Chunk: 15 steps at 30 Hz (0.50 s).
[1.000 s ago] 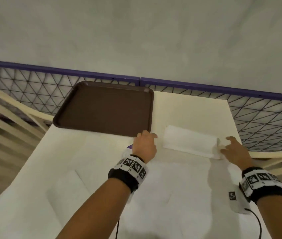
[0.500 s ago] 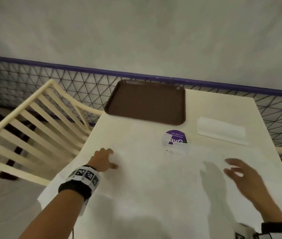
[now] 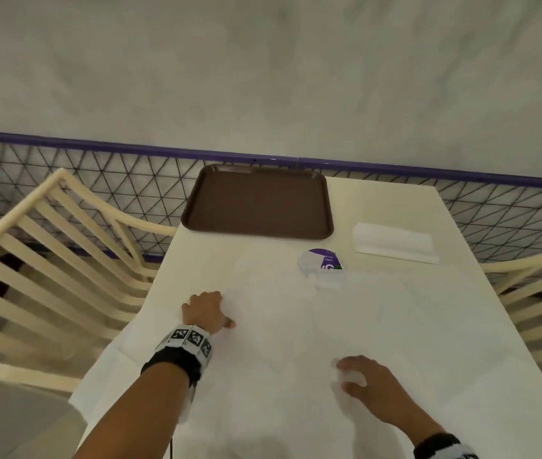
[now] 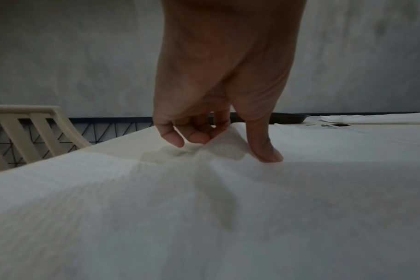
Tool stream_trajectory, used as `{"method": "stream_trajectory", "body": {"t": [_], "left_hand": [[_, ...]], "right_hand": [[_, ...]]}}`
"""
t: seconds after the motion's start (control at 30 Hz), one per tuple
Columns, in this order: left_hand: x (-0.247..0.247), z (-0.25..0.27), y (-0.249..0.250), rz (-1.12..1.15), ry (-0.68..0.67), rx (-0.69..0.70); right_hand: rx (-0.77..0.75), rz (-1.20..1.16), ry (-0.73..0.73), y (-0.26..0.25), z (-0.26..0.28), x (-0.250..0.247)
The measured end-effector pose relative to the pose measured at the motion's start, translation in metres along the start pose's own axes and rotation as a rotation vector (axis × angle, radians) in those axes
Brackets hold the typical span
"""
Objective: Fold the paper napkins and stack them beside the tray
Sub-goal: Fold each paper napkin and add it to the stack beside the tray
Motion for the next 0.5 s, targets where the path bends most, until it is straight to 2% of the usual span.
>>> {"method": "stream_trajectory", "body": {"t": [0.1,0.2,0.27,0.33,0.43,0.5], "left_hand": [[-0.004,0.003,0.003,-0.037,0.054,0.071],[-0.021,0.014,0.011,0.174,0.081,0.179],[-0.038,0.029,0.02,0.319,0.002,0.306],[-0.058,0.048,0.031,0.314,-0.046,0.482],[-0.09,0.084,0.051,0.282,-0.056,0.716],[-0.109,0.105,0.061,0.302,-0.048,0.812]], "right_hand": [[0.008,-0.022,0.04,0.002,0.002,0.0],[0.027,-0.011,0.033,-0.01,0.002,-0.004],[0.037,0.033,0.058,-0.023,-0.003,-0.009],[0.009,0.061,0.113,-0.041,-0.013,-0.019],[-0.092,-0.033,0.245,-0.082,-0.032,-0.038],[-0.131,-0.178,0.282,-0.107,-0.042,-0.048]]}}
Point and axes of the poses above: each hand's wrist, its own z-axis away from the middle knuckle, its own x-axis out of the palm, y = z × x, the point moved 1 cm from there along -z, towards the middle knuckle, and after that the axes turned 13 degrees about -x, right-handed, at the moved point
